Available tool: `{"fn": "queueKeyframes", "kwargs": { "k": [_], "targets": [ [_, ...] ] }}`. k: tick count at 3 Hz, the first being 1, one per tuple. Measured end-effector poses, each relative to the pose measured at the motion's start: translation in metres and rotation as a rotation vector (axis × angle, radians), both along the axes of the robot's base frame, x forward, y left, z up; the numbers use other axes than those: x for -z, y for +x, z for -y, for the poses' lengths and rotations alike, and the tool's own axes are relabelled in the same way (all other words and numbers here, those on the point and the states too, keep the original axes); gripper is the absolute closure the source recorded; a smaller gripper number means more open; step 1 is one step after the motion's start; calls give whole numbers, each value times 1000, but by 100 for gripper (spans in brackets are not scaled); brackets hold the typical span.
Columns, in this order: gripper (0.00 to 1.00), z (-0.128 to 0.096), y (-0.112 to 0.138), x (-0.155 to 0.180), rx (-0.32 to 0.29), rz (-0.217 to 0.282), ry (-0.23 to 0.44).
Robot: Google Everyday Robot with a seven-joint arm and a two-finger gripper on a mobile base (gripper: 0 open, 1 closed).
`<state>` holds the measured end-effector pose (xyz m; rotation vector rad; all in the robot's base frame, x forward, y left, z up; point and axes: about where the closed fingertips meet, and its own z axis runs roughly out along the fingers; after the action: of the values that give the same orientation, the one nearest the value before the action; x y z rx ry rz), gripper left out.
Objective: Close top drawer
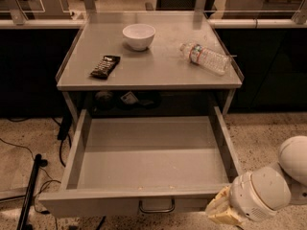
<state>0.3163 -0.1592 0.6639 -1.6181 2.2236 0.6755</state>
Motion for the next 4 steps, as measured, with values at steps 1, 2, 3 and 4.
{"fn": "queueKeyframes", "kwargs": {
  "k": [1,2,3,4],
  "targets": [
    [35,0,0,0,2,-2,-3],
    [7,-19,38,-2,-21,12,27],
    [22,-19,36,-2,-21,12,27],
    [45,-38,72,-16,-51,58,49]
  ]
}}
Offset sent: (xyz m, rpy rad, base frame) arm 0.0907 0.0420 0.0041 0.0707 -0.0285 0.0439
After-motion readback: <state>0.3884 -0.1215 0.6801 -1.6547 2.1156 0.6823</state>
